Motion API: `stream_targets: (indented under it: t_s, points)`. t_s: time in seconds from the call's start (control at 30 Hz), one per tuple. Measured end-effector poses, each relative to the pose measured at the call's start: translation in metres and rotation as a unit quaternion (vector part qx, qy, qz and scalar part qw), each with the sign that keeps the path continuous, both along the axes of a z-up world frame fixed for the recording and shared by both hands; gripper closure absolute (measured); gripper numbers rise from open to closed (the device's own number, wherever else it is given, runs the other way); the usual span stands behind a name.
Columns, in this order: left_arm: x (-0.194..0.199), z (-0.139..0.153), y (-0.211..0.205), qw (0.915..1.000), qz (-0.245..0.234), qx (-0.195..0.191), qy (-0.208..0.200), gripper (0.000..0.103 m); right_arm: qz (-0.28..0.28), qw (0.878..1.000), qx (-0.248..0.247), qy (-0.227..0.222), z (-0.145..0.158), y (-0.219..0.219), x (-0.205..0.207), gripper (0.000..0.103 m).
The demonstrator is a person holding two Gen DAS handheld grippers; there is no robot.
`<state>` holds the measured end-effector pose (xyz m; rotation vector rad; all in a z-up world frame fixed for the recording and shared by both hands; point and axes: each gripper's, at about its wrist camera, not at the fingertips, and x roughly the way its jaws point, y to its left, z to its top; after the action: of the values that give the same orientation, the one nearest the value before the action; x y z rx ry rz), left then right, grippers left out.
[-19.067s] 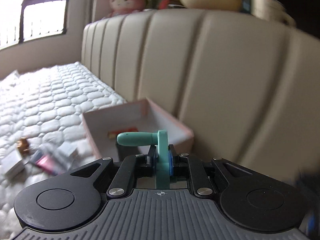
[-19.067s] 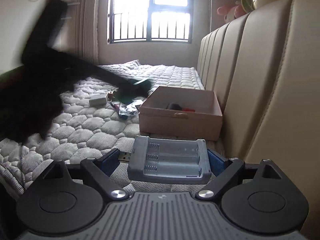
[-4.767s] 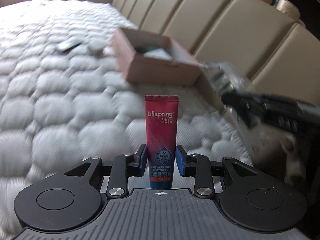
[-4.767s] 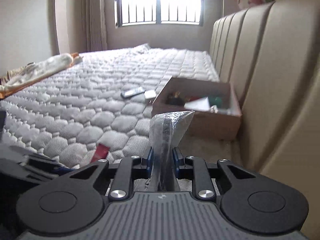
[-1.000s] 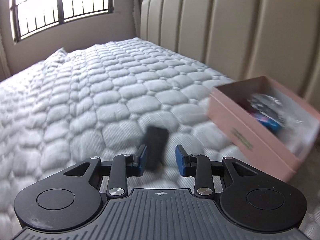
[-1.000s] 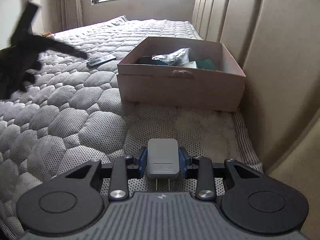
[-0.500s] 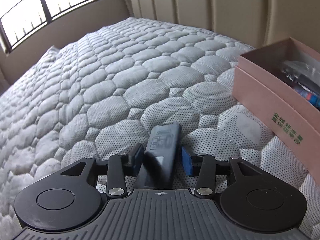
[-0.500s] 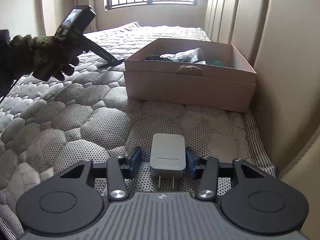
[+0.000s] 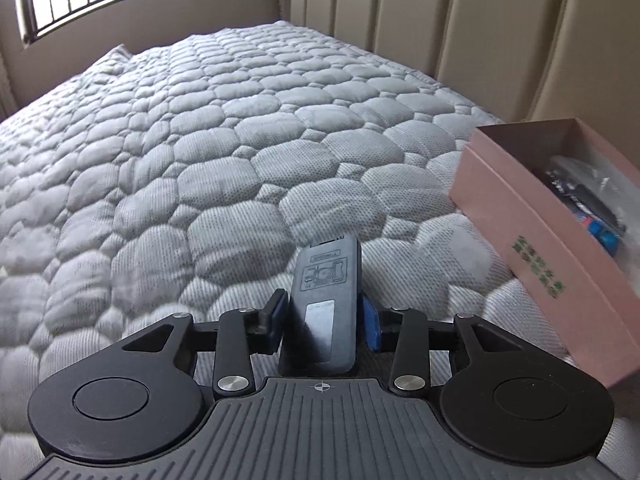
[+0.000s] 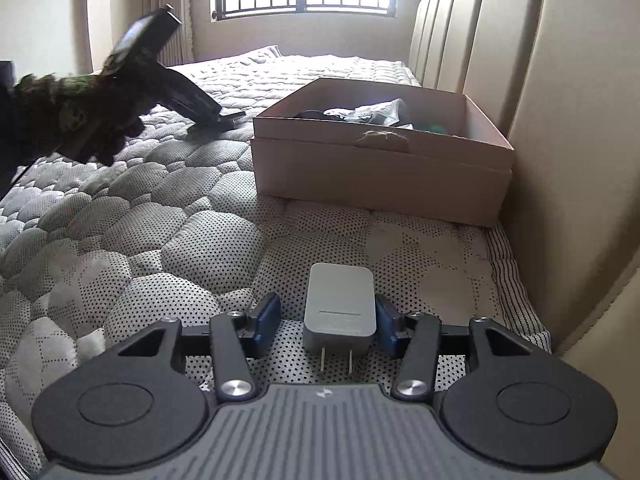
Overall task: Organize rigid objects
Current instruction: 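Carry the black remote and the white plug toward the pink box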
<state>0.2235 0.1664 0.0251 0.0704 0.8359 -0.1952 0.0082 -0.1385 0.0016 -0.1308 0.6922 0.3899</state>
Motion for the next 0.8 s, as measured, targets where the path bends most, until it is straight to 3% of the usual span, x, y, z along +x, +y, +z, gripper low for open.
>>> stream_targets:
  t_s: [0.03,0.1,0.13,0.17,0.2,0.43,0.57,0.67,0.8]
  points:
    - [-0.010,0.003,0.001,0.9999,0.003,-0.012,0.001,0.061,-0.001,1.000,-0.003,-0.002,0.001,0.001,-0.001,0.055]
    - [-0.034,0.009,0.000,0.9996,-0.004,-0.027,0.002,0.061,-0.004,1.000,-0.010,-0.004,0.004,0.002,-0.004,0.070]
    - [-0.049,0.012,-0.004,0.9995,-0.010,-0.029,-0.001,0.069,-0.004,1.000,-0.013,-0.003,0.005,0.002,-0.005,0.071]
    - [-0.064,0.015,-0.007,0.9994,-0.018,-0.029,-0.004,0.085,-0.005,1.000,-0.013,-0.002,0.008,0.002,-0.007,0.071]
    - [-0.080,0.018,-0.012,0.9993,-0.023,-0.027,-0.006,0.089,-0.005,1.000,-0.011,-0.001,0.010,0.001,-0.009,0.071]
    - [-0.175,0.027,-0.034,0.9954,-0.043,-0.086,-0.003,0.090,-0.009,1.000,-0.003,-0.007,0.030,-0.006,-0.038,0.071]
    - [-0.208,0.025,-0.044,0.9945,-0.044,-0.095,-0.005,0.090,-0.001,1.000,-0.006,-0.014,0.039,-0.008,-0.059,0.071]
    - [-0.211,0.027,-0.047,0.9961,-0.018,-0.082,-0.028,0.090,0.000,1.000,-0.006,-0.014,0.040,-0.009,-0.071,0.071]
    - [-0.182,0.028,-0.050,0.9974,0.024,-0.057,-0.036,0.087,-0.003,1.000,0.001,-0.013,0.033,-0.010,-0.072,0.071]
